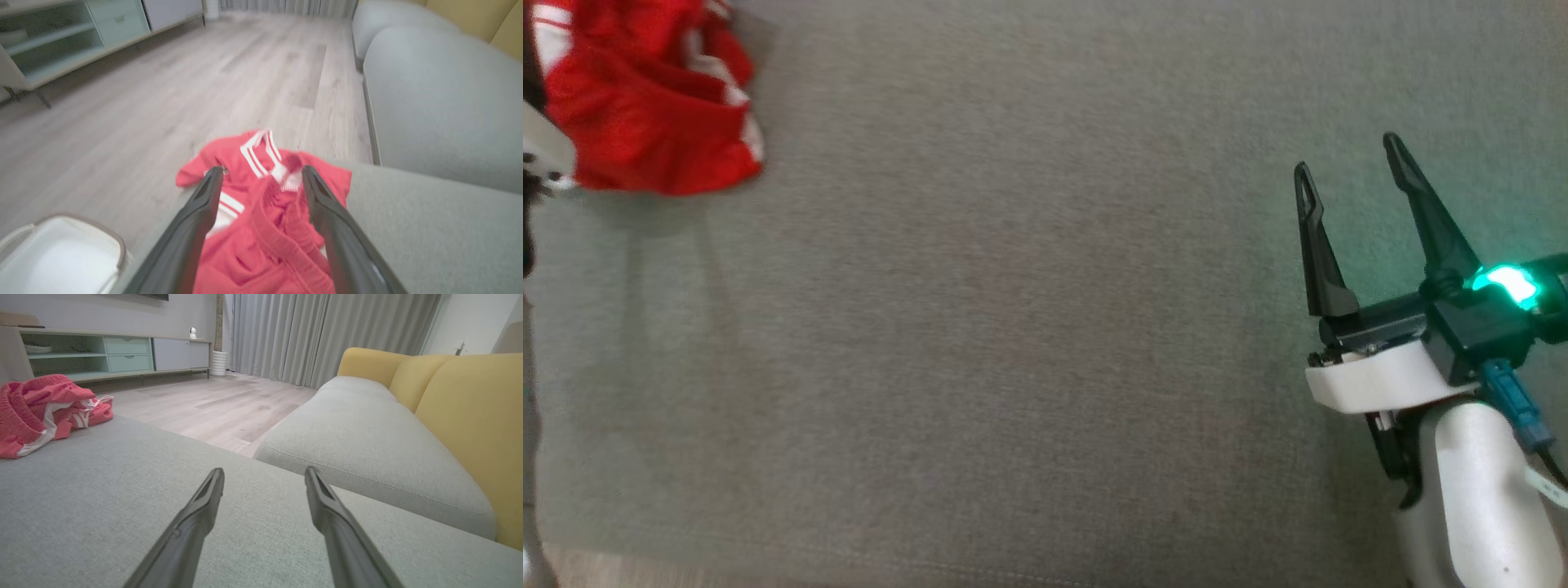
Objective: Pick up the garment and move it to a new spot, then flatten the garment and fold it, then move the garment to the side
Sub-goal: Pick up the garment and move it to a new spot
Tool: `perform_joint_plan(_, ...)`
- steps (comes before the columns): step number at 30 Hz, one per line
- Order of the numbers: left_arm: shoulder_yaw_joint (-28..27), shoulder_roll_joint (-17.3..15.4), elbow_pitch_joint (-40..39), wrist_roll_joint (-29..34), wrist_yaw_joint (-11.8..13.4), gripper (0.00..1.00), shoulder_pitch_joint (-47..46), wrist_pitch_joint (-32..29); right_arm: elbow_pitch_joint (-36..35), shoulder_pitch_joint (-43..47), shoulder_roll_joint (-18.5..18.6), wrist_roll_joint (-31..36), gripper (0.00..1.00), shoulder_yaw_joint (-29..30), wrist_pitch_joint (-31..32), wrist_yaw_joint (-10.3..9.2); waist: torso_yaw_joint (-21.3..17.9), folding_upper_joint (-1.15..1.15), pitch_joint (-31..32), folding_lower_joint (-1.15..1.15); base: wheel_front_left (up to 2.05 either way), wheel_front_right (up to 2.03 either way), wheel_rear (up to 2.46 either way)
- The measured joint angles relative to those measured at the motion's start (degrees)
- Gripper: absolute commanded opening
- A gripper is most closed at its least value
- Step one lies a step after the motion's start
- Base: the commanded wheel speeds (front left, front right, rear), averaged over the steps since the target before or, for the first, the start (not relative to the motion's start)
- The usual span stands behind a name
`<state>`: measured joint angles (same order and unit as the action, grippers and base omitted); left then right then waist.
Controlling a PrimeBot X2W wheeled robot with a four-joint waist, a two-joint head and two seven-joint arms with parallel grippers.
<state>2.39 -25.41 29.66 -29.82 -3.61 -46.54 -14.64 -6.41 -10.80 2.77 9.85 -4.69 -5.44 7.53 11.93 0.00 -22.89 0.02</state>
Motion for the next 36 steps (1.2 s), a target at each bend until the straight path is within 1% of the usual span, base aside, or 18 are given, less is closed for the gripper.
perform_joint_plan(4,1.78,1.15,6.1,-0.75,-0.52,1.0,-1.95,-4.75,-1.3,-0.43,0.01,0.65,1.0,0.08,0.53,0.0,-2.02,0.0,-3.05,-0.01,0.0,0.0,0.0)
perform_joint_plan(9,3.45,2.15,9.98,-1.9,-1.44,1.0,-3.55,-8.98,-1.55,-0.34,0.01,0.64,1.0,-0.16,0.7,0.0,-3.59,0.0,-5.59,-0.01,0.0,0.0,0.0)
perform_joint_plan(10,3.59,2.26,10.68,-1.89,-1.33,1.0,-3.91,-9.69,-1.55,-0.34,0.01,0.64,1.0,-0.23,0.69,0.0,-3.76,0.0,-5.9,-0.01,0.0,0.0,0.0)
perform_joint_plan(12,4.04,2.2,11.81,-1.51,-0.29,1.0,-4.21,-10.59,-1.51,-0.34,0.01,0.54,1.0,-0.34,0.69,0.0,-4.01,0.0,-6.22,-0.01,0.0,0.0,0.0)
perform_joint_plan(13,4.22,2.09,12.45,-1.12,0.16,0.96,-4.24,-10.83,-1.47,-0.34,0.01,0.47,1.0,-0.42,0.68,0.0,-4.11,0.0,-6.27,-0.01,0.0,0.0,0.0)
perform_joint_plan(14,4.37,1.99,12.99,-0.86,0.42,0.53,-4.23,-11.1,-1.44,-0.34,0.01,0.31,1.0,-0.47,0.67,0.0,-4.19,0.0,-6.25,-0.02,0.0,0.0,0.0)
perform_joint_plan(15,4.41,1.96,13.45,-0.86,0.84,0.4,-4.23,-11.1,-1.33,-0.35,0.01,0.22,1.0,-0.53,0.66,0.0,-4.25,0.0,-6.16,-0.02,0.0,0.0,0.0)
perform_joint_plan(16,4.43,1.9,13.88,-0.86,1.13,0.11,-4.23,-11.09,-1.12,-0.35,0.01,0.21,1.0,-0.54,0.62,0.0,-4.29,0.0,-6.0,-0.02,0.0,0.0,0.0)
perform_joint_plan(17,4.49,1.83,14.19,-0.86,1.18,0.0,-4.23,-11.06,-0.85,-0.35,0.01,0.14,1.0,-0.54,0.55,0.0,-4.29,0.0,-5.78,-0.02,0.0,0.0,0.0)
perform_joint_plan(19,4.61,1.53,14.49,-0.86,1.15,0.0,-4.22,-10.99,-0.27,-0.34,0.01,-0.13,1.0,-0.49,0.38,0.0,-4.26,0.0,-5.16,-0.02,0.0,0.0,0.0)
perform_joint_plan(24,4.69,0.49,14.35,-0.36,1.01,0.0,-4.21,-8.42,1.72,-0.2,0.01,-1.11,1.0,-0.4,-0.76,0.0,-4.01,0.0,-2.46,-0.02,0.0,0.0,0.0)
perform_joint_plan(28,5.1,-0.01,13.16,-0.35,0.03,0.0,-4.14,-7.91,4.06,0.14,0.01,-2.6,1.0,-0.52,-2.14,0.0,-3.89,0.0,1.05,-0.02,0.0,0.0,0.0)
perform_joint_plan(29,5.37,-0.34,11.85,-0.26,-0.26,0.0,-4.15,-7.97,5.04,0.93,0.0,-3.48,1.0,-0.52,-2.81,0.0,-3.93,0.0,3.09,-0.03,0.0,0.0,0.0)
perform_joint_plan(31,5.95,-0.49,10.4,-0.26,-0.65,0.0,-4.14,-8.42,6.32,1.99,0.0,-4.33,1.0,-0.45,-3.41,0.0,-4.07,0.0,5.22,-0.03,0.0,0.0,0.0)
perform_joint_plan(33,6.43,-0.45,9.62,-0.33,-1.04,0.0,-4.14,-9.21,6.98,2.5,0.0,-4.78,1.0,-0.43,-3.75,0.0,-4.17,0.0,6.3,-0.03,0.0,0.0,0.0)
perform_joint_plan(36,7.31,0.94,6.45,-1.98,-1.53,0.0,-4.06,-11.32,8.83,3.85,-0.01,-6.22,1.0,-0.23,-4.67,0.0,-4.71,0.01,9.65,-0.03,0.0,0.0,0.0)
